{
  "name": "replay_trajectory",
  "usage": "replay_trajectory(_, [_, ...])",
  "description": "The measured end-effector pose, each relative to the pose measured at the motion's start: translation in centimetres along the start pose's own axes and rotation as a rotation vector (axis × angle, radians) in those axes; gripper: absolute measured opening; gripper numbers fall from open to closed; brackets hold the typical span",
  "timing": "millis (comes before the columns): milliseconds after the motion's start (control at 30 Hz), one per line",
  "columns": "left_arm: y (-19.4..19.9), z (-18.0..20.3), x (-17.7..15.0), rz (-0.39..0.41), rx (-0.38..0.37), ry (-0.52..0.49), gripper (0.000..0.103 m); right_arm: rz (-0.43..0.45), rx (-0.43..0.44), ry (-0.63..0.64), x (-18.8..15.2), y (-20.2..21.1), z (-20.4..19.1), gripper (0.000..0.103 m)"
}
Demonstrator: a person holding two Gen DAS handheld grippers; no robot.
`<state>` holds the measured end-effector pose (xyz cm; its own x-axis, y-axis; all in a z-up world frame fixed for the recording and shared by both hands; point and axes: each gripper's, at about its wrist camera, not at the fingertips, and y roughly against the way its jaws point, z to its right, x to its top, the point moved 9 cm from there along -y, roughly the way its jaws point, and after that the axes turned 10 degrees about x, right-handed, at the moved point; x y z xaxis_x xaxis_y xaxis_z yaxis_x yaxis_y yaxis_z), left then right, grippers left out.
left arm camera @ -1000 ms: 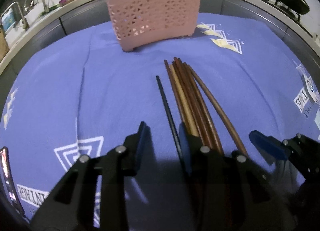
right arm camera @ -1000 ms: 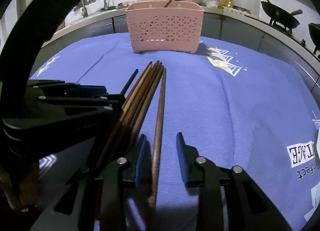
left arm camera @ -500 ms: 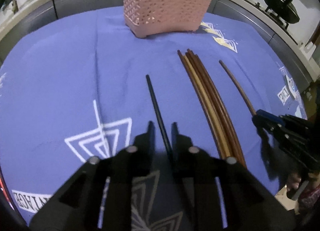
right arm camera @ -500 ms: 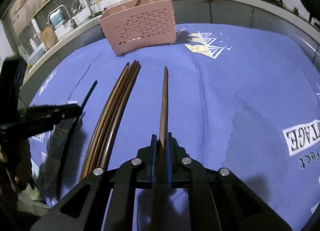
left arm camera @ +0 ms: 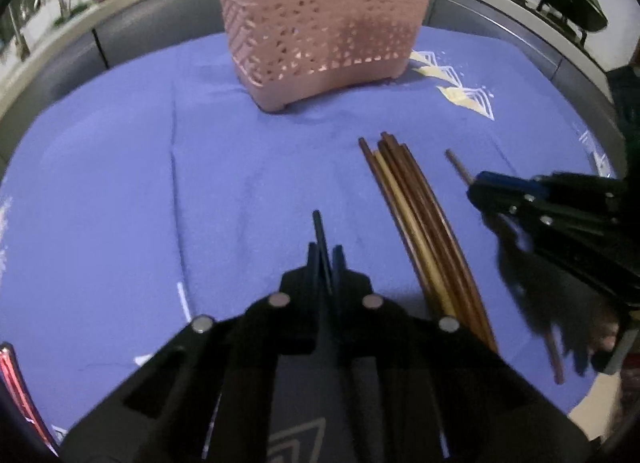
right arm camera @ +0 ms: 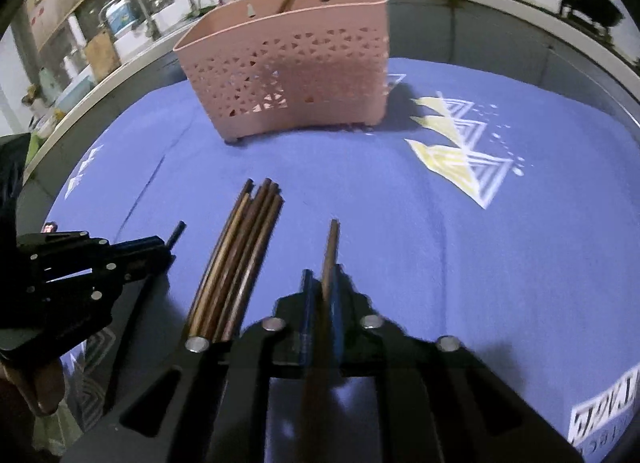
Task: Organize utensils
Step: 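Raise both held chopsticks over the pink caddy and release them inside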
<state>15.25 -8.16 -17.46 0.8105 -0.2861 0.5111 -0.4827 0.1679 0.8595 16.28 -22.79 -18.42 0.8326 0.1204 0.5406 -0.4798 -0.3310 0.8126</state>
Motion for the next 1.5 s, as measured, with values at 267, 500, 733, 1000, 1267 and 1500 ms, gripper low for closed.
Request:
replay_trajectory(267, [9.6, -2.3, 4.3, 0.234, -0.104, 0.078, 0.004, 0.236, 0.149, 0.056, 4.0, 8.2, -4.0, 0.005])
replay_trajectory(500, [17.2, -2.5, 6.0, 0.440, -0.109, 0.091, 0.004, 0.487, 0.085, 0.166, 5.8, 14.3, -6.8, 0.005])
replay_trajectory(733, [18.0, -1.5, 6.0, 0.473, -0.069, 0.046, 0.004, 0.523, 0.057, 0.183, 6.1, 14.6, -7.1, 0.005])
replay_trajectory(1000, [21.3, -2.7, 9.6, 0.521, -0.115, 0.072, 0.004, 0.567, 0.108, 0.182, 10.0, 16.5, -7.9, 0.005])
replay_trajectory(1267, [27.8, -5.3, 19.6, 0.716, -0.030, 0.126, 0.004, 0.755, 0.129, 0.203, 21.0, 20.7, -10.5, 0.005])
replay_trajectory(1500, [24.1, -6.5, 23.8, 0.772, 0.118, 0.143, 0.004, 0.875, -0.005, 0.287, 25.5, 17.9, -11.5, 0.005])
